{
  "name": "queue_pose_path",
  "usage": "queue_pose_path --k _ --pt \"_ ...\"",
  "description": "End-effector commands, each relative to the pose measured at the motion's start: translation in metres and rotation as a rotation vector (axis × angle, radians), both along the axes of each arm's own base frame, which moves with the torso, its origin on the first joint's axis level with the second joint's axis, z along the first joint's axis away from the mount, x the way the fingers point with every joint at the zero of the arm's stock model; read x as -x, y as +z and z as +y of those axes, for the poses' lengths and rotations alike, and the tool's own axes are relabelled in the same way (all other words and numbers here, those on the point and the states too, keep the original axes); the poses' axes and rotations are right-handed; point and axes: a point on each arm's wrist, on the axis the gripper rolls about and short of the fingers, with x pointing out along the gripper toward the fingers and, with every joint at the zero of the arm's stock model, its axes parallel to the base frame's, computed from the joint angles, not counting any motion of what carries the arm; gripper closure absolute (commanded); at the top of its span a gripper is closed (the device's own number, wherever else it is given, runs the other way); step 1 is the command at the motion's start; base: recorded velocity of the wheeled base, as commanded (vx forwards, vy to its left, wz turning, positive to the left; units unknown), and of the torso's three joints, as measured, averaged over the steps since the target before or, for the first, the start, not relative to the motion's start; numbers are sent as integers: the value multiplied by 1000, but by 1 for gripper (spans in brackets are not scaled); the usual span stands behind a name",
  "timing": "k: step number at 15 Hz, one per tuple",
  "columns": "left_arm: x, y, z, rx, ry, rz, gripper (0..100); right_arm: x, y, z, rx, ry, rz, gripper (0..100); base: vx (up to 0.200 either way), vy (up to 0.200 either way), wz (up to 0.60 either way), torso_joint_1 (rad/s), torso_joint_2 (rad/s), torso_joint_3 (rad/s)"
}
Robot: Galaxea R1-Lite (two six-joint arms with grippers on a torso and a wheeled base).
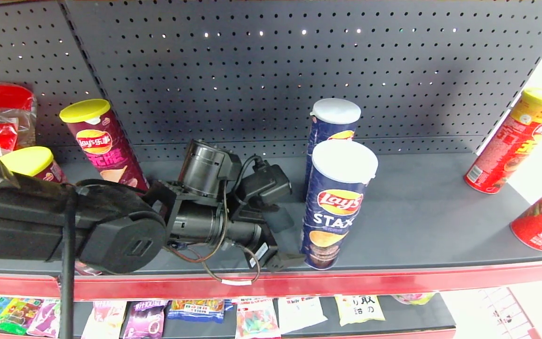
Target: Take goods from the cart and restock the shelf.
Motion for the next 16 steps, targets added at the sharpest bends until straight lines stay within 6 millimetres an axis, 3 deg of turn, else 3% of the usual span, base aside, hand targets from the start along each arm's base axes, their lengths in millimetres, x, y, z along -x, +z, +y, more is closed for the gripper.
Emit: queue_pose_path --k 1,6,16 --pt "0 -1 0 -2 -1 1 0 0 0 0 0 1 2 0 0 0 0 0 0 0" --pt "-9 2 8 -6 52 -16 0 0 0 0 0 1 1 0 0 0 0 0 0 0" --pt "-15 -7 0 -19 47 -3 0 0 0 0 0 1 1 0 0 0 0 0 0 0"
